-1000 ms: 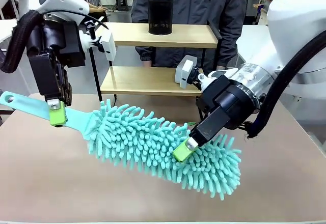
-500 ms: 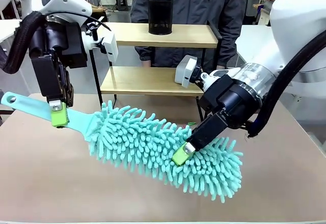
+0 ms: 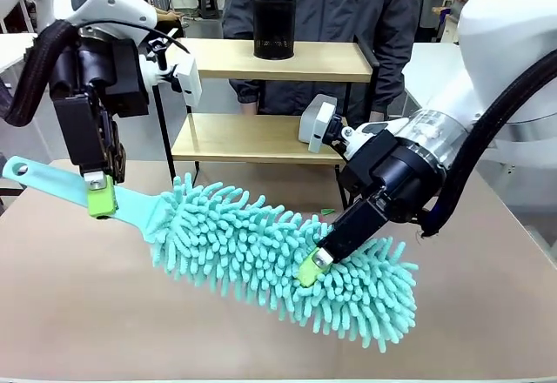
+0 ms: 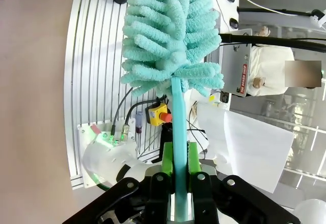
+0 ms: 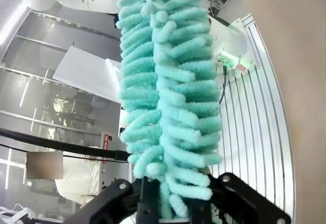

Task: Clean the shelf.
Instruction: Hand the Duster back to the human.

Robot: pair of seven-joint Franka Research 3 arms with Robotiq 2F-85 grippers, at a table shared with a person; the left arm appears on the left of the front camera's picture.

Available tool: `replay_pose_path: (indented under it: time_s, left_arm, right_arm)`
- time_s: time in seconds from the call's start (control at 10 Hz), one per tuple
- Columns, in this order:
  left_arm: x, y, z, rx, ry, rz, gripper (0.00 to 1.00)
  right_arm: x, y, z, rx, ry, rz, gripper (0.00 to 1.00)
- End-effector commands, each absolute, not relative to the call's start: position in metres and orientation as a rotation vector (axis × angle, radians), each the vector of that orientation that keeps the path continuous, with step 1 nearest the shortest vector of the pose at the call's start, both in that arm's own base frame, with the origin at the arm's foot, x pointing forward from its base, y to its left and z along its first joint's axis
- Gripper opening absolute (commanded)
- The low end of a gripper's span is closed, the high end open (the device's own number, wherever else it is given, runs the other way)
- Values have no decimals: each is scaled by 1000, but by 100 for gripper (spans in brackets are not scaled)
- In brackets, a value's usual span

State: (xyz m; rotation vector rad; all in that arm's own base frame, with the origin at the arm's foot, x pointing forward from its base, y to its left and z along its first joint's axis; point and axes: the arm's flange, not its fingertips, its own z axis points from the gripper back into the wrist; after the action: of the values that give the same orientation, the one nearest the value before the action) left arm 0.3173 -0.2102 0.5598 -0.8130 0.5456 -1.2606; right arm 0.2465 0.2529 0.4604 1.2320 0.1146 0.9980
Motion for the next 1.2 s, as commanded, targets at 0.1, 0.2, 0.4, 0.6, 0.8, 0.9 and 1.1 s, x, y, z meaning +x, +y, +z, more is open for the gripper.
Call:
replay_pose_path:
  time_s: [0.1,0.2,0.4,0.6,0.8,0.9,1.1]
  left_arm:
    - [319,-210,564,-802,517,-1249,53]
    - [320,-207,566,-802,489,-1238,70]
    - [320,-174,581,-816,319,-1135,100]
    - [312,-123,602,-807,9,-904,93]
    - [291,-46,611,-874,-410,-476,100]
    - [274,-7,603,-949,-555,-319,100]
    - [248,45,571,-1035,-789,-87,100]
  right_arm:
    - [250,249,462,1244,113,1034,0]
    - [249,246,462,1244,108,1033,0]
    - [247,232,466,1249,94,1022,0]
    - [245,214,477,1253,71,1043,0]
    - [239,195,490,1222,34,1056,0]
    - [237,182,498,1240,5,1083,0]
    - [235,136,518,1354,-176,1052,0]
